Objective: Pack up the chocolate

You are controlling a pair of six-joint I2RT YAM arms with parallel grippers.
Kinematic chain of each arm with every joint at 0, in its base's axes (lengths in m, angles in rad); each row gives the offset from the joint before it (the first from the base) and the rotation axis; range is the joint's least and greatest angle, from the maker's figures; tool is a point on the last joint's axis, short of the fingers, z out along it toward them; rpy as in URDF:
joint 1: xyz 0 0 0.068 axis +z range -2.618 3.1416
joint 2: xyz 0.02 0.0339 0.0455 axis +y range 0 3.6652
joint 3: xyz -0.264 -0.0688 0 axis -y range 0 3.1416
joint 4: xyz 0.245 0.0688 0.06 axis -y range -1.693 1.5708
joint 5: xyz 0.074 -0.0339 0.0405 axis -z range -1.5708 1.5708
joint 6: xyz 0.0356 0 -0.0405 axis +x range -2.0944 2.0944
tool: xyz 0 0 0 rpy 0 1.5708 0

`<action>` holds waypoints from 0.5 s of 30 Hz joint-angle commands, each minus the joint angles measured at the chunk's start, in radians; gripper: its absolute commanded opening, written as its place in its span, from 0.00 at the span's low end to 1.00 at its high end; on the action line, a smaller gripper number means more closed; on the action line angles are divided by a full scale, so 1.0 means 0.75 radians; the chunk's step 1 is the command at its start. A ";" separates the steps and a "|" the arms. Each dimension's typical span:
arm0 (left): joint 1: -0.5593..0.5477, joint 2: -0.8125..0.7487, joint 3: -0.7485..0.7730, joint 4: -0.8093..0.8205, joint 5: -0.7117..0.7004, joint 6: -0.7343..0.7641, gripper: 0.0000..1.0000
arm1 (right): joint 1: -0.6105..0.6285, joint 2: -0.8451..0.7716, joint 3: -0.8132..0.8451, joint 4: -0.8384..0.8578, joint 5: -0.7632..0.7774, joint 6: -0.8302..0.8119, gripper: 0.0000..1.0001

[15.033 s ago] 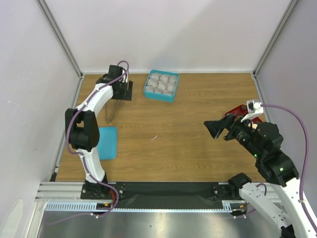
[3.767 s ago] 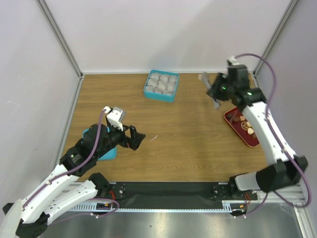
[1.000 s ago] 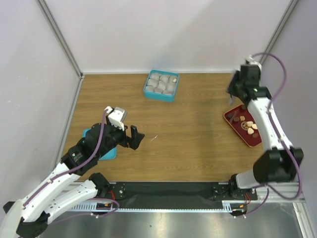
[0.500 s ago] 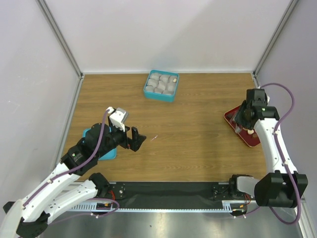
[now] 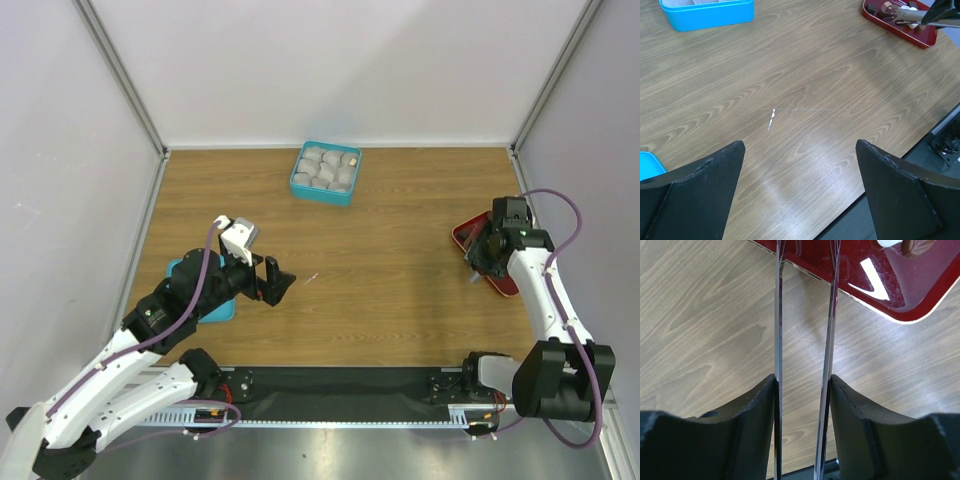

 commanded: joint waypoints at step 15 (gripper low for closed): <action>-0.003 0.006 0.004 0.040 -0.009 0.028 1.00 | -0.037 0.048 -0.036 0.208 -0.024 0.001 0.51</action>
